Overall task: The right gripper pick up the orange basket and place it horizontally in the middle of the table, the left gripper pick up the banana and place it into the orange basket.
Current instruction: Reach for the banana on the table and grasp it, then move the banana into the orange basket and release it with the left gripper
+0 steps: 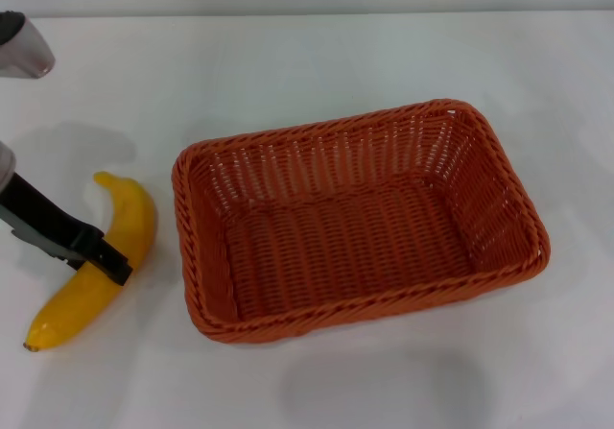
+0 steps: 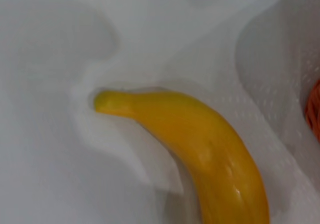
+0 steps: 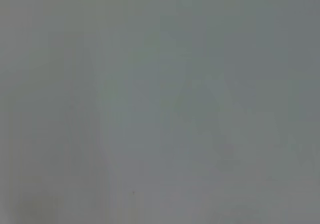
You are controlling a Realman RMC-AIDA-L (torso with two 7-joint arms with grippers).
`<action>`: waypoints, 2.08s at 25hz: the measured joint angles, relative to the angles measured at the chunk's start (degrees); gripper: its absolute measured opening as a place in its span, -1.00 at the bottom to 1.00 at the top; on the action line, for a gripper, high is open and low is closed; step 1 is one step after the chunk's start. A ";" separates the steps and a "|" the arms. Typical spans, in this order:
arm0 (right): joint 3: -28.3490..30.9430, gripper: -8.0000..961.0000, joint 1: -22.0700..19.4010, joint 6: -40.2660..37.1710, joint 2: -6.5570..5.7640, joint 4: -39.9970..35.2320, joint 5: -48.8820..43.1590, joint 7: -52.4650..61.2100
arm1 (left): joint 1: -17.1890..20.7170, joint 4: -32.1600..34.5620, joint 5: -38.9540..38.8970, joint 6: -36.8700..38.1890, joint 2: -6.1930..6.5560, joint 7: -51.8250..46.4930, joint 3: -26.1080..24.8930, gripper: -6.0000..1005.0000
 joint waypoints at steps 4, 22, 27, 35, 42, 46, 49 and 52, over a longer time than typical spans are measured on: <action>-0.01 0.21 -0.02 -0.07 0.00 0.34 0.01 -0.03 | -0.01 1.66 0.81 -1.12 0.04 -1.34 0.00 0.27; 0.12 0.21 -0.56 0.40 -0.08 0.42 1.22 -0.42 | -1.06 -9.94 -8.17 11.75 5.34 4.08 -0.10 0.00; 0.02 0.21 -0.21 0.45 -0.08 0.42 1.29 -0.89 | -2.89 -12.87 -14.73 23.97 9.81 10.12 -0.02 0.00; -0.47 0.21 1.19 0.79 -0.09 0.65 1.41 -1.32 | -8.92 -2.23 -15.45 26.06 10.85 13.02 0.00 0.00; -0.59 0.20 2.21 0.86 -0.11 2.37 2.47 -3.10 | -16.45 3.04 -14.24 20.84 6.47 14.71 0.00 0.01; -0.90 0.20 2.26 0.80 -0.08 2.70 3.36 -4.37 | -19.30 6.99 -11.36 16.94 3.92 15.41 -0.01 0.01; -1.58 0.20 2.27 0.74 -0.16 2.75 3.49 -4.72 | -21.43 9.33 -7.80 13.24 1.40 15.97 -0.01 0.01; -1.88 0.20 2.26 0.72 -0.20 2.77 3.49 -4.78 | -22.77 11.58 -5.42 9.94 -0.20 16.04 -0.04 0.01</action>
